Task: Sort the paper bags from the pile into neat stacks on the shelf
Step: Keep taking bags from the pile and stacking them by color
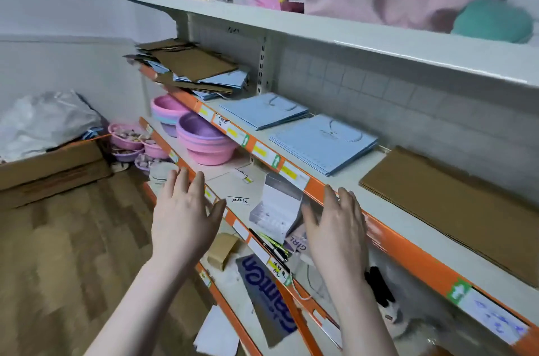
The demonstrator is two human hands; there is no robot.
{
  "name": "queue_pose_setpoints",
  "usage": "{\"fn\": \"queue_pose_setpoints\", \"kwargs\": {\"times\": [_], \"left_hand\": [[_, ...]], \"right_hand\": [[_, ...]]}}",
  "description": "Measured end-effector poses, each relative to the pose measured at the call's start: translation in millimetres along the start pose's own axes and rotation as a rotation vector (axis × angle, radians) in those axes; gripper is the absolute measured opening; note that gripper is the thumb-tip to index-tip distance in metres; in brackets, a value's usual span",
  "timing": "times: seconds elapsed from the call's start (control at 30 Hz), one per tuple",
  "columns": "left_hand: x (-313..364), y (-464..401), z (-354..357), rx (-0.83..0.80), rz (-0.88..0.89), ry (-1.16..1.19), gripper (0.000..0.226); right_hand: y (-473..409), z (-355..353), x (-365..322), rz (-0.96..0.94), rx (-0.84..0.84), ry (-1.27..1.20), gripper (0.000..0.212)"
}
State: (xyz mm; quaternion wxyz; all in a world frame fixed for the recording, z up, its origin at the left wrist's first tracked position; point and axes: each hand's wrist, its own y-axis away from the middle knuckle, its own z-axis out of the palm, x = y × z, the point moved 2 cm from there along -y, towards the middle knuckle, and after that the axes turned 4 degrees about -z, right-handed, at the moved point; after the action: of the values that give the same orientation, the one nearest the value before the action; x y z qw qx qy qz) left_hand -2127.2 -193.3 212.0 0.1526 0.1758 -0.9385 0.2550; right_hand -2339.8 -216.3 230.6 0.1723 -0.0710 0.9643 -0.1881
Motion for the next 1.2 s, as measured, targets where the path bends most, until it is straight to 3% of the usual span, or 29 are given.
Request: {"fn": "queue_pose_setpoints", "kwargs": {"times": [0.27,0.67,0.97,1.2], "left_hand": [[-54.8,-79.6,24.4,0.028,-0.018,-0.023,0.058],[-109.3,-318.8,72.8,0.103,-0.006,-0.069,0.061],[-162.4,-454.8,105.3,0.081,-0.049,-0.036,0.056],[-219.8,-577.8,143.6,0.033,0.015,0.054,0.061]], "right_hand": [[-76.4,51.2,-52.8,0.007,0.009,-0.017,0.055],[-287.5,164.5,-133.2,0.033,0.044,-0.148,0.055],[-391.4,229.7,-198.0,0.004,-0.044,-0.083,0.058],[-457.0,290.0,-260.6,0.098,0.116,-0.049,0.052]]}}
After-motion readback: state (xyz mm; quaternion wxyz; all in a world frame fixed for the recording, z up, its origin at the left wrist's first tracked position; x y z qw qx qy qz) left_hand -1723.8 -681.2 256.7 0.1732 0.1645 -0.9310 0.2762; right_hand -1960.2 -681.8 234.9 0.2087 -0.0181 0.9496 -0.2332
